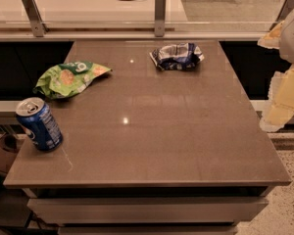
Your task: Move blue chip bag near pepsi can
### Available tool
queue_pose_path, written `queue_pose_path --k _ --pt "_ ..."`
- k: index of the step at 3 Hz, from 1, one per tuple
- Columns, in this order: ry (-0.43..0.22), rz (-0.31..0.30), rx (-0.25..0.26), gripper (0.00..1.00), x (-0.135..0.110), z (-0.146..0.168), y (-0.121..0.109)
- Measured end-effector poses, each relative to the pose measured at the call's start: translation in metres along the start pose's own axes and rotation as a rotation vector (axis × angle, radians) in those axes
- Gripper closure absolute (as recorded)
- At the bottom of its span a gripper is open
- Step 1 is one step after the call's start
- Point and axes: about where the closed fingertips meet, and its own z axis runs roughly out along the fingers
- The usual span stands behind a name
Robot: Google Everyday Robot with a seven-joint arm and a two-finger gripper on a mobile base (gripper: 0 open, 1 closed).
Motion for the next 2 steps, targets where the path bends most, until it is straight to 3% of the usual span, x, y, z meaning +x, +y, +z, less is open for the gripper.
queue_pose_path --k 1,2 --pt "-0.013 0.006 0.018 0.0 -0.001 0.002 -0.011" --pt "-0.054 0.038 0.04 0.0 -0.005 0.018 -0.042"
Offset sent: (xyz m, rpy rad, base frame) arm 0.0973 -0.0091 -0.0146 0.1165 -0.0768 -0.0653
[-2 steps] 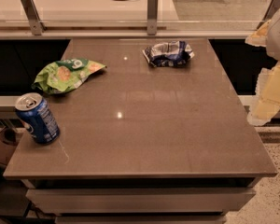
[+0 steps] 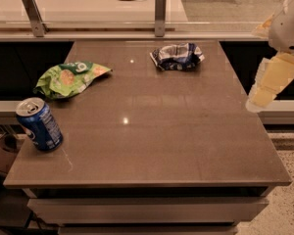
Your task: Move blue chip bag near pepsi can
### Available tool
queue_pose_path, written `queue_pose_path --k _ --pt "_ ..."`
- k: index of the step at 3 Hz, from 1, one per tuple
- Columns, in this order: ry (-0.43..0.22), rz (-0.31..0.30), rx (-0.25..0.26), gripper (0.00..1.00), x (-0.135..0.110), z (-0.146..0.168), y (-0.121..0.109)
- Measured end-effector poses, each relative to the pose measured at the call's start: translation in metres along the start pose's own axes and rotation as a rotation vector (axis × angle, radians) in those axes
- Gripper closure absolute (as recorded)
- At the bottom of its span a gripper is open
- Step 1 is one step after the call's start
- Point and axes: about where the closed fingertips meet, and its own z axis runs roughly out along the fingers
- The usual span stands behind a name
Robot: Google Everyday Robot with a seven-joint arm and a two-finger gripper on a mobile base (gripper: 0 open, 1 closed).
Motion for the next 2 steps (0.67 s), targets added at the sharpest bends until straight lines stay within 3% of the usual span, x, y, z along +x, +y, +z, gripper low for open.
queue_pose_path --k 2 --pt "-0.147 0.127 0.045 0.0 -0.007 0.057 -0.071"
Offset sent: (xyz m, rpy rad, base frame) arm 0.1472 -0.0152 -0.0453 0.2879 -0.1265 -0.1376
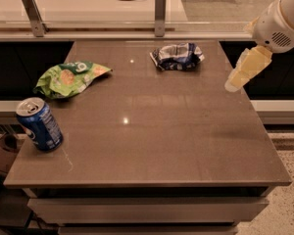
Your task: Move blue chip bag near pepsi can
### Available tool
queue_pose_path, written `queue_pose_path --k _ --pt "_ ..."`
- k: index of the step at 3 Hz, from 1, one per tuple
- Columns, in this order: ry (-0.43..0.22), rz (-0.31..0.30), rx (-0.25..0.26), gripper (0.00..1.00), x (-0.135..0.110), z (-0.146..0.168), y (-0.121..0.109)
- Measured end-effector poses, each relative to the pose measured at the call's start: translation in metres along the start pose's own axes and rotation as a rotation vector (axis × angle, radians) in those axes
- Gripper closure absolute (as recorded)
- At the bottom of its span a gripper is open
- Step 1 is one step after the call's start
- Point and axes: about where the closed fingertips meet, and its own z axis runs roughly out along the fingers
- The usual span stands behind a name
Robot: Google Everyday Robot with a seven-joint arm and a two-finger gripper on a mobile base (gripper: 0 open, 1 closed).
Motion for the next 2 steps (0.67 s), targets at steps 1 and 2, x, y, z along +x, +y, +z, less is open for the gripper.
queue_pose_path --k 1,2 --pt "-0.1 0.051 0.037 0.0 -0.003 0.028 -0.038" --pt "-0.173 0.094 0.051 0.0 -0.009 0.058 -0.065"
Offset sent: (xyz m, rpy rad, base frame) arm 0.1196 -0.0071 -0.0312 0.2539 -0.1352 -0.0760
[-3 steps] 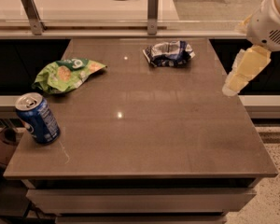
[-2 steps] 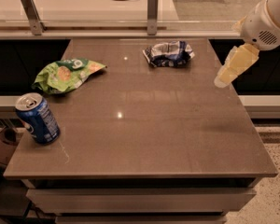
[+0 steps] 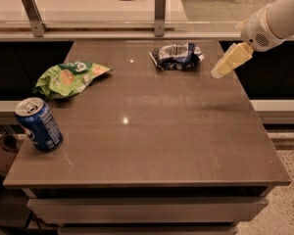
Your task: Move blue chip bag near pepsi can
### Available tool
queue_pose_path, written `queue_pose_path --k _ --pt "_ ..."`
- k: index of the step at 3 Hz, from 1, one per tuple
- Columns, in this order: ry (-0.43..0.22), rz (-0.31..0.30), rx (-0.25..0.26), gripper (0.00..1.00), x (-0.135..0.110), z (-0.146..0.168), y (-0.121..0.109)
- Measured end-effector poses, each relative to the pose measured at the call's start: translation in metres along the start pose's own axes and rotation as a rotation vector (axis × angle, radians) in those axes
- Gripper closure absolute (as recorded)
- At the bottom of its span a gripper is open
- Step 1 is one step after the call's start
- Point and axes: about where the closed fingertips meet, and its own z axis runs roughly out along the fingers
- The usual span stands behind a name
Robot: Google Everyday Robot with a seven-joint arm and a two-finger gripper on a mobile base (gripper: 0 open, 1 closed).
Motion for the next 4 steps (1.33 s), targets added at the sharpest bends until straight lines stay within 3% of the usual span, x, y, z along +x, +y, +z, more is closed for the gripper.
queue_pose_path --k 1,4 --pt "0.0 0.0 0.0 0.0 0.0 0.0 0.0" --pt "-0.086 -0.007 -0.035 0.0 -0.054 0.068 -0.007"
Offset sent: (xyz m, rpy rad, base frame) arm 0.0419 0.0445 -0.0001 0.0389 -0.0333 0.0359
